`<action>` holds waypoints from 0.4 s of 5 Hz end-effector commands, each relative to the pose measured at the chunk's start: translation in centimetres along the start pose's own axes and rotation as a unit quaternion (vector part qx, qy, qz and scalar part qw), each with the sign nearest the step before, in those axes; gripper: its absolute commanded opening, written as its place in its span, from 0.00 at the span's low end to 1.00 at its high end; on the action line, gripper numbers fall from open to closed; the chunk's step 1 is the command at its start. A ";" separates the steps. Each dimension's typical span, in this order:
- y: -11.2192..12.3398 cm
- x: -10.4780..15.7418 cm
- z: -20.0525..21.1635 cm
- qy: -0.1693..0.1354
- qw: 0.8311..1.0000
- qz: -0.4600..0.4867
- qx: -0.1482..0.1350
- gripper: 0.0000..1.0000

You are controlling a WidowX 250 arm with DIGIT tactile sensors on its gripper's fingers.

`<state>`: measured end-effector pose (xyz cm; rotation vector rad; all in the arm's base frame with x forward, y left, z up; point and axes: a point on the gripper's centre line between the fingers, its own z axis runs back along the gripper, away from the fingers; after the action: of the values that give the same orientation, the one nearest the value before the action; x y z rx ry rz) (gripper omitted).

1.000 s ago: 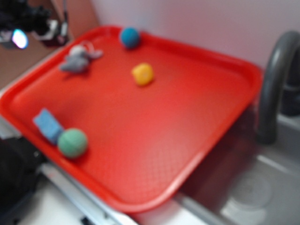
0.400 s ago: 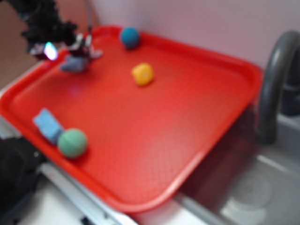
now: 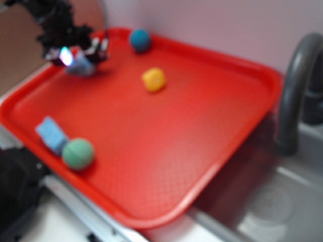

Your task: Grab the gray animal.

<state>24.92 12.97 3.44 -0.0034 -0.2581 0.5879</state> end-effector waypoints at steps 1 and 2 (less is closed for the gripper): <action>0.3 0.7 -1.1 0.009 1.000 0.005 0.024 0.94; 0.1 0.1 -1.3 0.005 0.999 0.002 0.034 0.00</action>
<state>25.01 12.75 1.54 0.0522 -0.2003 0.6069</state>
